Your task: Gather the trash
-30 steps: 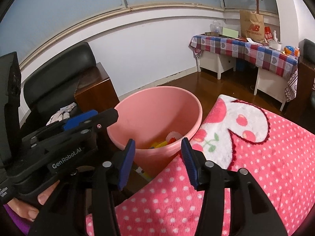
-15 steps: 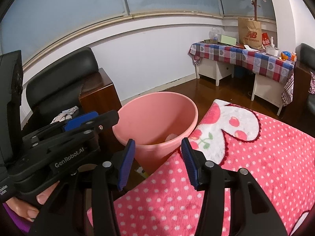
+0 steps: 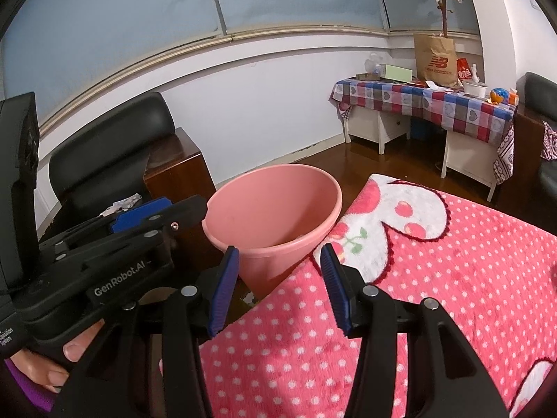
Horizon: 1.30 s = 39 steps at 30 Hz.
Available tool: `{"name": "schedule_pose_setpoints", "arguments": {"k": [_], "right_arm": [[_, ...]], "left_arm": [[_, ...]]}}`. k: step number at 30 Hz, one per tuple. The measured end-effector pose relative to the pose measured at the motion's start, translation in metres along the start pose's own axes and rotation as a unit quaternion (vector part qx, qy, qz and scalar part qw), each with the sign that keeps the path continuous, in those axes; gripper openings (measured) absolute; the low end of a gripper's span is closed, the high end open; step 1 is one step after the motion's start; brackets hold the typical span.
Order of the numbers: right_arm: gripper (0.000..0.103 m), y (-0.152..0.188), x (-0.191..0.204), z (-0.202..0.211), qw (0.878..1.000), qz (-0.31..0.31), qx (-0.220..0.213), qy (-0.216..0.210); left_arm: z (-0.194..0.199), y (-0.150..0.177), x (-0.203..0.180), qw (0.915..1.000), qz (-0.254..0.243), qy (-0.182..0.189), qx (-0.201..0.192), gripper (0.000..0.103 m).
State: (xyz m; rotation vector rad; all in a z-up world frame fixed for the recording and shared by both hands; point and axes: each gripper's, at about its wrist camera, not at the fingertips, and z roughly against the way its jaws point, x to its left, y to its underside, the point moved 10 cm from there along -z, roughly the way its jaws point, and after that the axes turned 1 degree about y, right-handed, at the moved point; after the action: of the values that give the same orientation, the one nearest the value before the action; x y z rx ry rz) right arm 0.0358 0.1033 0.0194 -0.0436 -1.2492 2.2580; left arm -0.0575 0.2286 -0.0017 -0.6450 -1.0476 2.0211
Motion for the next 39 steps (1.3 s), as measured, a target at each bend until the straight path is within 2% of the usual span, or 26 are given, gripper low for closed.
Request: {"name": "schedule_pose_setpoints", "arguments": {"k": [39], "right_arm": [[0.049,0.010,-0.010,0.013,1.000,-0.010,-0.007,0.006]], "left_arm": [[0.006,0.006,-0.013,1.0000,-0.008,0.002,0.002,0.043]]}}
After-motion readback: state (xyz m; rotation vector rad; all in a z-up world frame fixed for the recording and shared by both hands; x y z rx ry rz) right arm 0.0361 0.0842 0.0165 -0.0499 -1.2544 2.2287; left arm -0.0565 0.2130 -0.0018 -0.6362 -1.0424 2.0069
